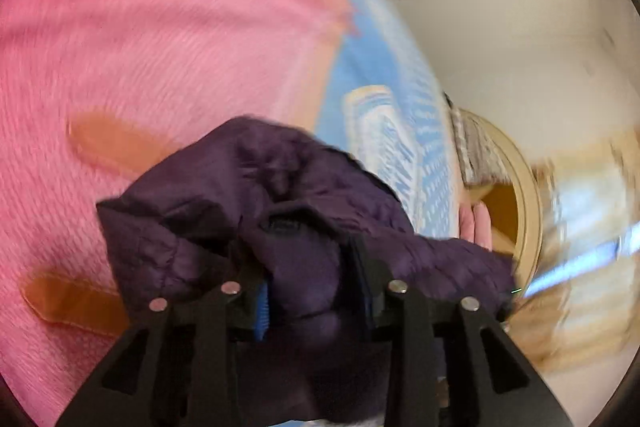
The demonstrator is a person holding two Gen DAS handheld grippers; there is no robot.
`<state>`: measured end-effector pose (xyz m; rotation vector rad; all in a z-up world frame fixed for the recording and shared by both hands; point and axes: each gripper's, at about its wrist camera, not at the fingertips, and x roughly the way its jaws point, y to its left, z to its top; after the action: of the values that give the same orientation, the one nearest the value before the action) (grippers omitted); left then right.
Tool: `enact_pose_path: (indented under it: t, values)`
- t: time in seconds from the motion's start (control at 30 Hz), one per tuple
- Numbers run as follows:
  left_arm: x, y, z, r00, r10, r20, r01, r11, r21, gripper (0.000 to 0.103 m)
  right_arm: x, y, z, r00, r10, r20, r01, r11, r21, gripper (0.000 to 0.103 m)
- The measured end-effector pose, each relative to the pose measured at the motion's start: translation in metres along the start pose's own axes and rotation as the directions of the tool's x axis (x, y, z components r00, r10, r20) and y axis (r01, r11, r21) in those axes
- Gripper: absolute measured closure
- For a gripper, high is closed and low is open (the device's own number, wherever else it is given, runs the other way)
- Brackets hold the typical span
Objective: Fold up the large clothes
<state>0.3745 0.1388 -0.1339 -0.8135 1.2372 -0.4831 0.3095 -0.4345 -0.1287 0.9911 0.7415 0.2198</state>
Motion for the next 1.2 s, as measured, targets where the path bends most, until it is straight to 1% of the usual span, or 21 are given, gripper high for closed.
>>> enact_pose_path:
  t: [0.07,0.13,0.2,0.23,0.33,0.4,0.5,0.53,0.57,0.63,0.67,0.7,0.73,0.77,0.8,0.83,0.87,0.9,1.0,1.13,1.2]
  values:
    - [-0.010,0.002,-0.002,0.998,-0.042,0.039,0.043,0.999,-0.018,0.043,0.021,-0.011,0.002,0.999,-0.016,-0.034,0.016,1.000,0.003,0.043]
    - [-0.029,-0.001,-0.008,0.992,-0.078,0.098,0.077,0.997,0.008,0.011,0.022,-0.011,0.002,0.999,0.044,-0.020,-0.045,0.998,-0.035,0.032]
    - [-0.052,-0.007,-0.016,0.979,-0.085,0.187,0.076,0.996,0.053,0.000,0.010,-0.006,0.006,0.996,0.083,0.034,-0.080,0.994,-0.070,0.028]
    - [-0.062,-0.011,-0.022,0.969,-0.082,0.235,0.063,0.994,0.085,0.000,0.003,-0.001,0.008,0.995,0.072,0.062,-0.067,0.994,-0.090,0.024]
    - [-0.067,-0.035,-0.039,0.951,-0.028,0.308,-0.043,0.974,0.221,0.000,-0.021,0.030,0.005,0.990,-0.010,0.143,0.043,0.973,-0.227,0.024]
    - [-0.052,-0.058,-0.055,0.934,0.031,0.355,-0.162,0.924,0.347,0.000,-0.017,0.062,-0.009,0.991,-0.064,0.115,0.105,0.911,-0.400,0.024]
    - [-0.004,-0.091,-0.072,0.903,0.148,0.403,-0.362,0.767,0.529,0.000,0.011,0.103,-0.042,0.963,-0.240,0.123,0.261,0.709,-0.655,0.024]
    - [0.013,-0.096,-0.074,0.890,0.191,0.415,-0.416,0.713,0.564,0.000,0.026,0.110,-0.053,0.950,-0.293,0.103,0.275,0.639,-0.718,0.024]
    - [0.028,-0.099,-0.075,0.883,0.223,0.414,-0.445,0.679,0.584,0.001,0.039,0.110,-0.057,0.933,-0.347,0.099,0.301,0.594,-0.746,0.025]
    - [0.053,-0.102,-0.072,0.882,0.253,0.397,-0.461,0.635,0.620,0.001,0.068,0.104,-0.061,0.887,-0.452,0.097,0.350,0.520,-0.779,0.027]
    - [0.069,-0.100,-0.070,0.883,0.286,0.372,-0.467,0.618,0.632,0.002,0.079,0.096,-0.062,0.867,-0.491,0.088,0.361,0.497,-0.789,0.041]
    - [0.077,-0.099,-0.062,0.883,0.303,0.359,-0.469,0.607,0.641,0.003,0.089,0.084,-0.063,0.846,-0.528,0.072,0.368,0.483,-0.794,0.045]
    - [0.087,-0.097,-0.060,0.870,0.333,0.364,-0.493,0.580,0.648,0.006,0.093,0.076,-0.062,0.848,-0.526,0.061,0.365,0.497,-0.787,0.046]
    - [0.093,-0.090,-0.059,0.854,0.348,0.386,-0.520,0.571,0.636,0.011,0.092,0.070,-0.064,0.855,-0.515,0.061,0.359,0.502,-0.787,0.050]
    - [0.090,-0.085,-0.063,0.858,0.344,0.382,-0.514,0.575,0.636,0.019,0.090,0.068,-0.067,0.861,-0.505,0.064,0.351,0.497,-0.793,0.053]
    - [0.091,-0.081,-0.064,0.867,0.331,0.371,-0.497,0.584,0.642,0.032,0.090,0.067,-0.068,0.865,-0.497,0.069,0.349,0.497,-0.794,0.061]
    - [0.092,-0.082,-0.067,0.862,0.325,0.388,-0.506,0.579,0.640,0.043,0.089,0.068,-0.069,0.870,-0.488,0.076,0.346,0.493,-0.798,0.070]
    - [0.090,-0.083,-0.068,0.859,0.323,0.398,-0.512,0.573,0.641,0.058,0.088,0.069,-0.071,0.872,-0.481,0.091,0.348,0.480,-0.805,0.073]
    - [0.081,-0.088,-0.072,0.863,0.280,0.420,-0.501,0.572,0.650,0.078,0.084,0.087,-0.082,0.879,-0.452,0.152,0.369,0.443,-0.817,0.080]
    - [0.071,-0.099,-0.073,0.841,0.227,0.490,-0.522,0.579,0.626,0.080,0.063,0.107,-0.080,0.896,-0.375,0.237,0.400,0.452,-0.797,0.081]
    - [0.061,-0.105,-0.070,0.831,0.193,0.521,-0.520,0.600,0.608,0.080,0.054,0.117,-0.077,0.901,-0.341,0.269,0.410,0.463,-0.786,0.081]
